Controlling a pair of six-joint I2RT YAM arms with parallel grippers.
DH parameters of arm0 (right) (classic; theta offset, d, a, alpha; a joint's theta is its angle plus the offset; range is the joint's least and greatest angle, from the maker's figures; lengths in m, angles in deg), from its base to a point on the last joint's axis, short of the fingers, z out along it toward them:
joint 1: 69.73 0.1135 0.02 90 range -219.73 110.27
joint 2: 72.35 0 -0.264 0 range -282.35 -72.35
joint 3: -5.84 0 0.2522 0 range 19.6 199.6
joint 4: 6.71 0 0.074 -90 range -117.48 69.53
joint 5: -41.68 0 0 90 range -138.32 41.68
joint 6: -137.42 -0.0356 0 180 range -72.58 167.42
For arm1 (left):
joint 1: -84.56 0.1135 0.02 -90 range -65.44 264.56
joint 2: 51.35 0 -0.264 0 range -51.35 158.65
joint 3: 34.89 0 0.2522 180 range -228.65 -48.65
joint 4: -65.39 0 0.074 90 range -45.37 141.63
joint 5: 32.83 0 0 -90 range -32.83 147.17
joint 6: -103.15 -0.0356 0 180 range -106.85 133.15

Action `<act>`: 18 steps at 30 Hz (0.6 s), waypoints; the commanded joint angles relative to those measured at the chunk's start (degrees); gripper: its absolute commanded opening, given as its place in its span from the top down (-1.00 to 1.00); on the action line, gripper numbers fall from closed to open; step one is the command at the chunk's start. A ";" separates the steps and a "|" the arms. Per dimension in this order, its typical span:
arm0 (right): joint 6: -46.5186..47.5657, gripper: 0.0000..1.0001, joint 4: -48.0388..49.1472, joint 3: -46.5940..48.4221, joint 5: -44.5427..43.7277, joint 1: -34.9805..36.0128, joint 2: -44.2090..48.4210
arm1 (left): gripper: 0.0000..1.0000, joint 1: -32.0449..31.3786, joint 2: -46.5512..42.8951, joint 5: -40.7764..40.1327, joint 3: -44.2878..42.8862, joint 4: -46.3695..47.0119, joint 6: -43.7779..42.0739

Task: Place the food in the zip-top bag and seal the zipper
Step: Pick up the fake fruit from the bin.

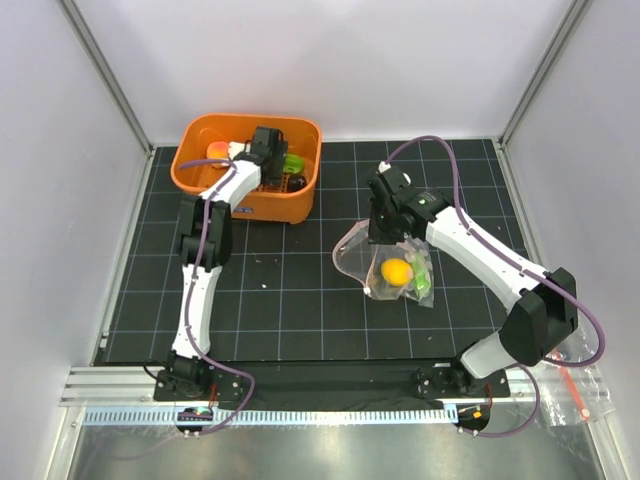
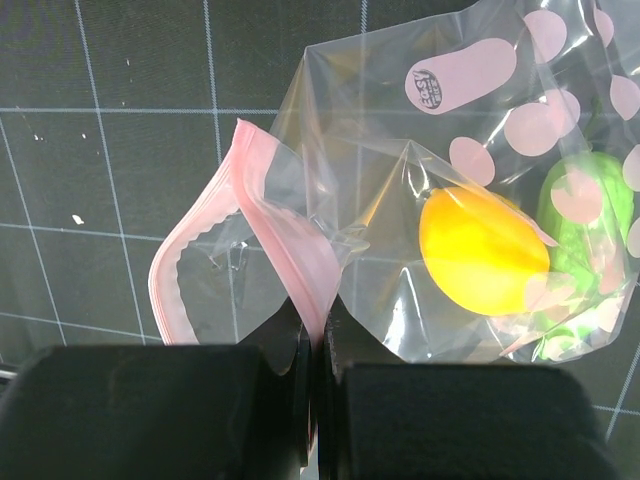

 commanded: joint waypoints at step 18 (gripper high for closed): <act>0.69 0.99 -1.19 2.50 0.77 -0.49 -0.44 | 0.52 -0.36 -8.74 0.63 8.35 15.53 -7.53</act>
